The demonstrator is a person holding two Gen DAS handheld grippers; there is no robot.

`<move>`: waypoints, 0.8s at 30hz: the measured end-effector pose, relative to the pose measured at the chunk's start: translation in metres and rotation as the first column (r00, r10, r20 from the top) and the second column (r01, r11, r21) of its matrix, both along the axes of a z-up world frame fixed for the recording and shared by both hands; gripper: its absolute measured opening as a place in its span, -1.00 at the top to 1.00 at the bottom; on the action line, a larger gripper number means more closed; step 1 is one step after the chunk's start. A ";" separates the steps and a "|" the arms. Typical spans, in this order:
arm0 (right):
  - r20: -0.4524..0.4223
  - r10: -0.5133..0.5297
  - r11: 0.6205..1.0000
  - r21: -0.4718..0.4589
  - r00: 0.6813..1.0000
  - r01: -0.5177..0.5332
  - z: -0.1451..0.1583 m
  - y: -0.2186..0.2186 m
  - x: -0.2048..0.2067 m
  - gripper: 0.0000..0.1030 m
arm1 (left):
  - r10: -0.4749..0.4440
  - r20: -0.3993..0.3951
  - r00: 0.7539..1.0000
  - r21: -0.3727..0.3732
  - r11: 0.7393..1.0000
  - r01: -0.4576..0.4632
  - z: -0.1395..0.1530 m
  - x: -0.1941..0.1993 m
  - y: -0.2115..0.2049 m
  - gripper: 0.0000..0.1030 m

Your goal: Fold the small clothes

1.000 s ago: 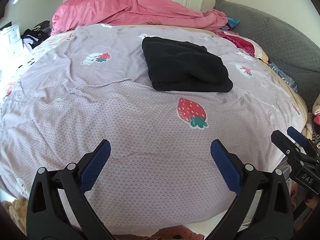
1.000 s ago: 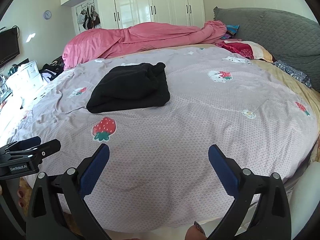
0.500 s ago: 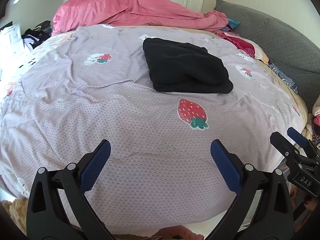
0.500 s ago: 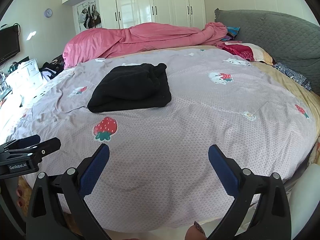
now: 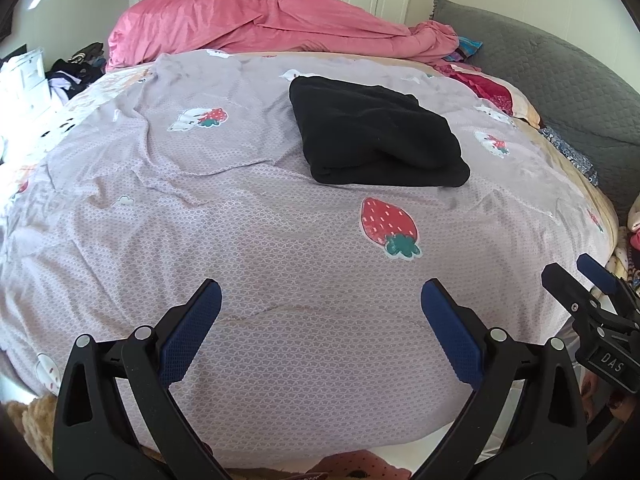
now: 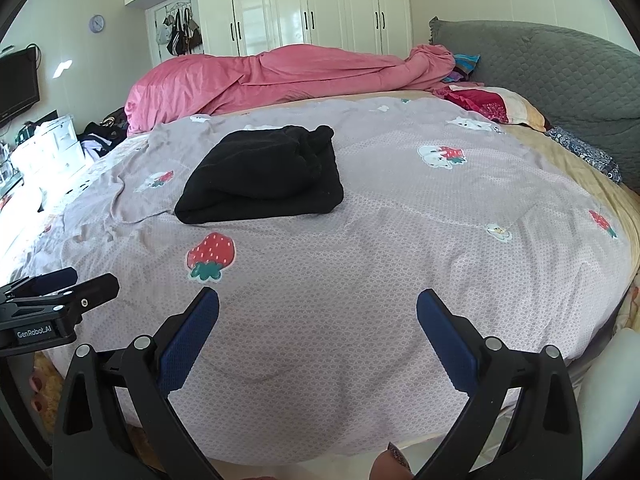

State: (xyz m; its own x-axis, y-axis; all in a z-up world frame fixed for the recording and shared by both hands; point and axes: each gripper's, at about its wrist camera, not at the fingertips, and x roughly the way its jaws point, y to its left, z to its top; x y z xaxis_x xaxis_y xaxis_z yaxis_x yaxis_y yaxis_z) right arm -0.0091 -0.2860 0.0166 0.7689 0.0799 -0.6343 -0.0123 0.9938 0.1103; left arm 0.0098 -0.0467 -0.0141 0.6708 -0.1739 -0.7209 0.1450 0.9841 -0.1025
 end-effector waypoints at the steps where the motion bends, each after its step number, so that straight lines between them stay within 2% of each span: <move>1: 0.001 -0.002 1.000 0.000 1.000 0.002 0.000 0.000 0.000 -0.92 | -0.001 0.001 1.000 0.002 1.000 0.001 0.000 0.000 0.000 -0.82; 24: -0.008 -0.003 1.000 -0.012 1.000 0.003 -0.001 0.002 0.000 -0.92 | 0.005 -0.003 1.000 0.010 1.000 -0.005 0.000 -0.002 0.001 -0.82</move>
State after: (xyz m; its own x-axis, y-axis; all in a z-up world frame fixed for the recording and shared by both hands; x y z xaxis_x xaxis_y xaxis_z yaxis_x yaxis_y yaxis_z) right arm -0.0090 -0.2840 0.0153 0.7642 0.0697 -0.6412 -0.0085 0.9951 0.0981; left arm 0.0075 -0.0453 -0.0140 0.6697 -0.1635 -0.7244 0.1396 0.9858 -0.0935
